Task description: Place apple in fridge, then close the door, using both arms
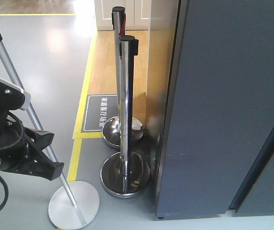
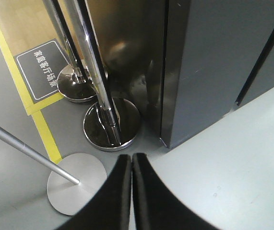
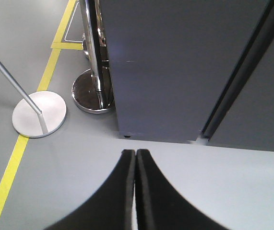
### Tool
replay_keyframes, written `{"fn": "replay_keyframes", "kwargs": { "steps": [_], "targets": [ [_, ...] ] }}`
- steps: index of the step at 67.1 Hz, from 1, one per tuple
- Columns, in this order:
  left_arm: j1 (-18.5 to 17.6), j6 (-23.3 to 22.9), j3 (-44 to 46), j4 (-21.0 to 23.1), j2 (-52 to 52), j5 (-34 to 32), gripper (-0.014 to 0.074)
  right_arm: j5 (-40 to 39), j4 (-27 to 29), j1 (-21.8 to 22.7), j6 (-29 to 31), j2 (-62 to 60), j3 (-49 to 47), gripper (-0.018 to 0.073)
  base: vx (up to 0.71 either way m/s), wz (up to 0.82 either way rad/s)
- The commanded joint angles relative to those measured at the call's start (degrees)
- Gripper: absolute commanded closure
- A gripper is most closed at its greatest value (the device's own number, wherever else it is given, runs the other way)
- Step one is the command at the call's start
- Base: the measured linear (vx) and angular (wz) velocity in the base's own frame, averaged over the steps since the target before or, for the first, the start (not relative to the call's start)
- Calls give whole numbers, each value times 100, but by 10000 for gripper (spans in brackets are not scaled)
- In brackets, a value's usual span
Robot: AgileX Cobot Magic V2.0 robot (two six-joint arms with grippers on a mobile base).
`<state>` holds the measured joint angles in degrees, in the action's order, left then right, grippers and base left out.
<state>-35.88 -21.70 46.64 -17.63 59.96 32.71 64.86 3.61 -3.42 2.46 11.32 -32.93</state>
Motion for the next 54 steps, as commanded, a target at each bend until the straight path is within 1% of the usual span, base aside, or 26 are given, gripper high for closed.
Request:
{"fn": "replay_keyframes", "kwargs": {
  "steps": [1, 14, 20, 26, 31, 37, 40, 54],
  "targets": [
    [0, -61, 134, -75, -92, -343, 603, -312, 0, 0, 53, 75, -129, 562, 0, 0],
    [25, -44, 134, -80, -215, -288, 603, -312, 7, 0, 53, 75, -129, 562, 0, 0],
    [181, -49, 6, -54, -468, -356, 603, -312, -14, 0, 53, 75, -129, 562, 0, 0],
    [593, -72, -372, -49, -854, -863, 603, -312, -1, 0, 53, 75, -129, 562, 0, 0],
    [944, -72, -855, -25, -1247, -1395, 603, -306, -2, 0, 53, 75, -129, 562, 0, 0],
    [1340, -67, -1522, 163, -1859, -1987, 603, -306, -2, 0, 53, 75, -129, 562, 0, 0],
    [1564, -67, -1843, 250, -2203, -2220, 603, -306, -2, 0, 53, 75, -129, 562, 0, 0],
    [2487, -67, -3352, 250, -3872, -3122, 603, -306, -2, 0, 53, 75, -129, 562, 0, 0]
  ]
}}
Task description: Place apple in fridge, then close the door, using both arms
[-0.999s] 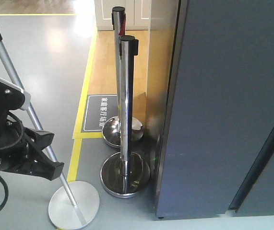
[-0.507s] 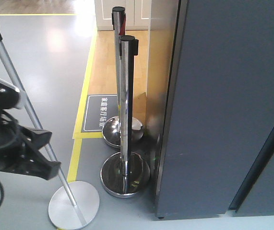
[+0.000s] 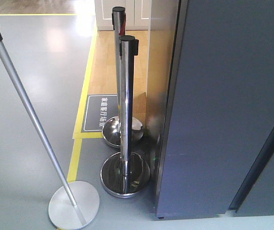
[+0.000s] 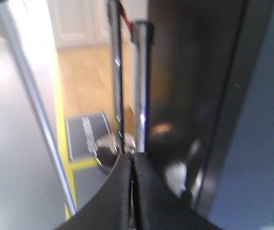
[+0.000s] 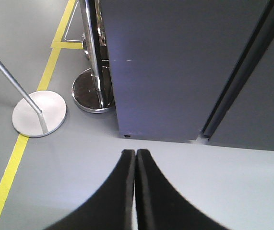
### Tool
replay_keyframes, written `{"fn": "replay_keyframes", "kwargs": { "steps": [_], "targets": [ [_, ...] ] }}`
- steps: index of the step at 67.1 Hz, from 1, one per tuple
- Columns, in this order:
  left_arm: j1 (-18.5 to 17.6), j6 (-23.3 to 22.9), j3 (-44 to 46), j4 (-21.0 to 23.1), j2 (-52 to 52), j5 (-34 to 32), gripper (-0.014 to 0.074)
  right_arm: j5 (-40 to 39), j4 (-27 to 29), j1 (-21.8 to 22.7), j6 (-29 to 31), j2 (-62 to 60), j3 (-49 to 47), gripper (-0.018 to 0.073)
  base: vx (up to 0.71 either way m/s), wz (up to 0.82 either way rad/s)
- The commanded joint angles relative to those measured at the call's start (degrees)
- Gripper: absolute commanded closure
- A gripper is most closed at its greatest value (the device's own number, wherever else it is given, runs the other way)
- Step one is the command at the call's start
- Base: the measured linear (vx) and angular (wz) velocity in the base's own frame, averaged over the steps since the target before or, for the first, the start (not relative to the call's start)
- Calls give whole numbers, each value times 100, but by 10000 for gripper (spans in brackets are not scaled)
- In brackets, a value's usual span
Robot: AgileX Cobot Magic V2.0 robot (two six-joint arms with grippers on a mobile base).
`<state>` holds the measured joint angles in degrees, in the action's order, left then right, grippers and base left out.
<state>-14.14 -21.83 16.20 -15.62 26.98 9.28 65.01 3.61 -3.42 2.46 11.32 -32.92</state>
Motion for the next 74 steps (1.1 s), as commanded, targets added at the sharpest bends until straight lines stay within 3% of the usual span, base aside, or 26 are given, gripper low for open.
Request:
{"fn": "replay_keyframes", "kwargs": {
  "steps": [1, 23, 47, 50, 62, 74],
  "targets": [
    [370, -54, -386, 49, -739, -820, 603, -321, -2, 0, 53, 75, -130, 562, 0, 0],
    [1302, -54, -1628, 49, -2576, -1367, 603, -321, -2, 0, 53, 75, -130, 562, 0, 0],
    [1299, -6, -1665, 150, -2751, -1001, 603, -262, -2, 0, 53, 75, -130, 562, 0, 0],
    [1299, 197, -1665, 358, -2804, -1028, 603, -262, -2, 0, 53, 75, -130, 562, 0, 0],
    [1294, 1756, -1665, 1562, -2851, -1260, 603, -259, -2, 0, 53, 75, -130, 562, 0, 0],
    [1294, 1860, -1665, 1525, -2851, -1258, 603, -254, -2, 0, 53, 75, -130, 562, 0, 0]
  ]
}}
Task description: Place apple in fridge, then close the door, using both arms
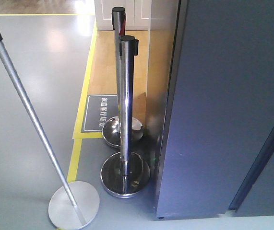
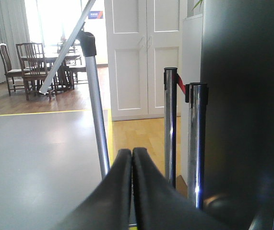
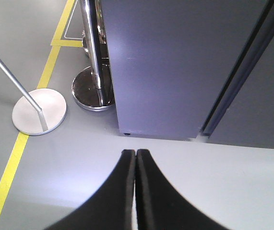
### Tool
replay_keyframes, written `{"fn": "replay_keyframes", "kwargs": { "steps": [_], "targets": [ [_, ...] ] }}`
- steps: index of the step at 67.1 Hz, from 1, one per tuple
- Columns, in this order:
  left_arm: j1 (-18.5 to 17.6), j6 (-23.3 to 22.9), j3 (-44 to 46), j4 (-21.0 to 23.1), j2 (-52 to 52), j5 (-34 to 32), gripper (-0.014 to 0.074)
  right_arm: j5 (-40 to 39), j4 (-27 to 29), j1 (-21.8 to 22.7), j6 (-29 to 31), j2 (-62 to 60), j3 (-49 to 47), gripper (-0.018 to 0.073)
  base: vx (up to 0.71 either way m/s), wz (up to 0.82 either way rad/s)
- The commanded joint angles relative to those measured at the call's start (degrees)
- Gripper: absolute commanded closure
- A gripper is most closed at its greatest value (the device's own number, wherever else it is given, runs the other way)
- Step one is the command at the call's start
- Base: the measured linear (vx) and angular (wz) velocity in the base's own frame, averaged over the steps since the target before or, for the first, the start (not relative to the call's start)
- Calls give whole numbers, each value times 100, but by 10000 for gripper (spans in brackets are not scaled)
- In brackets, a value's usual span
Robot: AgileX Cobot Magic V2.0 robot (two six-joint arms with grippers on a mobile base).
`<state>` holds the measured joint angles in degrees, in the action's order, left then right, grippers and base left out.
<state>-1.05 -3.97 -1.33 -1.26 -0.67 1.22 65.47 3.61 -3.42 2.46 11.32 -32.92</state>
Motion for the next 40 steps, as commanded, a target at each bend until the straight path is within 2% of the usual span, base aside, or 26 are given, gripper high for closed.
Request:
{"fn": "replay_keyframes", "kwargs": {
  "steps": [1, 40],
  "targets": [
    [-14, 74, 87, 89, -86, -452, 603, -300, -2, 0, 53, 75, -130, 562, 0, 0],
    [-14, 74, 104, 96, -86, -446, 603, -300, -2, 0, 53, 75, -130, 562, 0, 0]
  ]
}}
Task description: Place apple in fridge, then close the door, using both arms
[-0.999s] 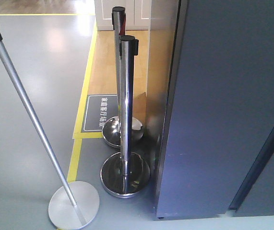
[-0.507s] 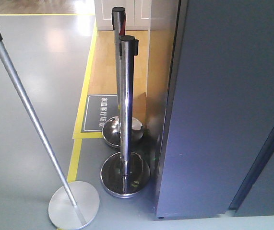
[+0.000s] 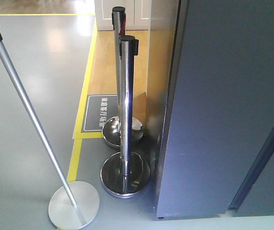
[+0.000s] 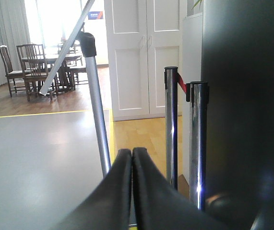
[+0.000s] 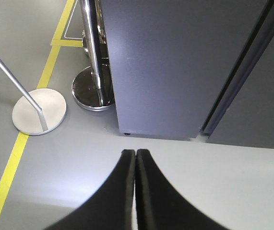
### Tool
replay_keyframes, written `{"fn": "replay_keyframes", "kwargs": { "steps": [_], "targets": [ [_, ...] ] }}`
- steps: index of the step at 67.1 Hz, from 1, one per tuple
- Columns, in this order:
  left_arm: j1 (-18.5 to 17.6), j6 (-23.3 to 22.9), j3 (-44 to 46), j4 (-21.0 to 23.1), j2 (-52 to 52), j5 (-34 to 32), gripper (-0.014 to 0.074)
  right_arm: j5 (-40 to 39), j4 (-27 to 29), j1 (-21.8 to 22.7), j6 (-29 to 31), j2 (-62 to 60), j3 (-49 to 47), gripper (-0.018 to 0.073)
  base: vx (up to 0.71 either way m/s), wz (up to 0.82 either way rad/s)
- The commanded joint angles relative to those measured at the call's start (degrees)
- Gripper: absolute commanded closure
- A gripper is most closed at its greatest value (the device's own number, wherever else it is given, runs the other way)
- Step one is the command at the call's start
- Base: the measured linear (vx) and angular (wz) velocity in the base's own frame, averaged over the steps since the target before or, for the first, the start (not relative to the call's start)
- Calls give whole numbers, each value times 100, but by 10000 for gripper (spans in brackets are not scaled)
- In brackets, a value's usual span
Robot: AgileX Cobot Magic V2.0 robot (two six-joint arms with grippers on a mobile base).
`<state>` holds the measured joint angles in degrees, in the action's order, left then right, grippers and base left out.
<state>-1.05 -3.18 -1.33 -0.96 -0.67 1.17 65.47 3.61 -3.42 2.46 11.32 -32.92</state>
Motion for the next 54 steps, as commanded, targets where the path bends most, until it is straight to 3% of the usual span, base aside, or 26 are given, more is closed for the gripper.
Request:
{"fn": "replay_keyframes", "kwargs": {
  "steps": [1, 54],
  "targets": [
    [-14, -4, 104, 65, -86, -441, 603, -300, -2, 0, 53, 75, -130, 562, 0, 0],
    [-14, -4, 104, 65, -86, -441, 603, -249, 62, 1, 66, 75, -130, 562, 0, 0]
  ]
}}
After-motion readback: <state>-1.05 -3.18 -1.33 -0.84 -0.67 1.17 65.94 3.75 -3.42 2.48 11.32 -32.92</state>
